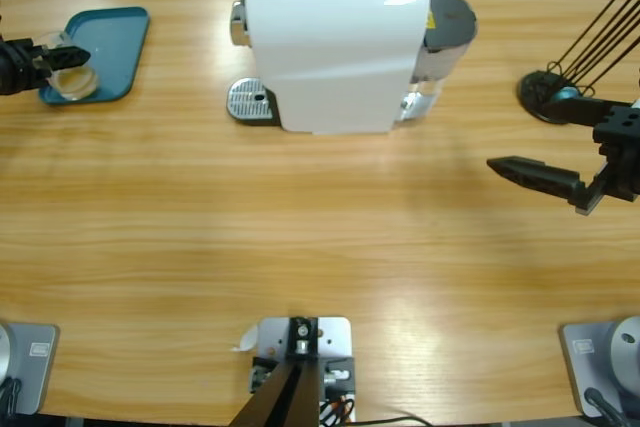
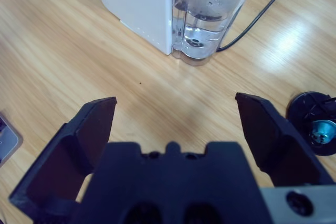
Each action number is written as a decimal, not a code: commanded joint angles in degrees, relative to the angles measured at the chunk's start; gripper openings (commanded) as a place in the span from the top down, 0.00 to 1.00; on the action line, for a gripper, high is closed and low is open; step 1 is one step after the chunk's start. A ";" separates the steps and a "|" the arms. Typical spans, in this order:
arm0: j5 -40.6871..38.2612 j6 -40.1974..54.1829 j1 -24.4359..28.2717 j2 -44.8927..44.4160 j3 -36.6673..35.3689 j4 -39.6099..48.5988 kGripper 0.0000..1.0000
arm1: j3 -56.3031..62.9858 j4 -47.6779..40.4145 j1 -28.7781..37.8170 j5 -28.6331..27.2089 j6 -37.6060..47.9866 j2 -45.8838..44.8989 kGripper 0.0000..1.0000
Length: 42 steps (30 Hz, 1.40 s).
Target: Pour coffee
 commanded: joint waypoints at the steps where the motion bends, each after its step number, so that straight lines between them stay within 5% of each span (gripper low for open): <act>1: 0.00 -0.04 1.63 5.94 -2.59 -0.90 0.34 | 2.03 0.03 0.42 1.11 -0.46 -2.16 0.00; 9: -1.42 -0.09 2.53 9.49 -6.30 -0.88 0.33 | 2.06 -0.06 0.44 1.02 -0.46 -2.41 0.00; 11: -2.73 -0.11 2.46 9.28 -6.14 -0.37 0.05 | 2.06 -0.06 0.44 1.01 -0.46 -2.32 0.00; 12: -3.04 -0.11 2.28 8.93 -5.88 -0.12 0.01 | 2.06 -0.07 0.47 0.97 -0.44 -2.25 0.00; 20: -4.25 -0.60 1.77 6.93 -5.95 -0.05 0.00 | 2.15 -0.14 0.44 0.94 -0.46 -2.14 0.00; 25: -4.48 -0.64 1.73 -2.92 -2.47 0.98 0.00 | 2.15 -0.14 0.47 0.92 -0.46 -2.04 0.00; 30: -4.48 -0.06 -0.13 -20.36 -2.14 11.00 0.00 | 2.15 -0.39 0.46 0.85 -0.44 -1.83 0.00; 36: -6.86 1.98 -15.42 -40.08 -6.92 27.28 0.00 | 2.12 -0.34 0.42 1.34 -0.46 -1.70 0.00; 42: -4.06 3.14 -36.20 -45.47 -7.87 39.60 0.08 | 2.06 -0.23 0.44 1.82 -0.46 -1.69 0.00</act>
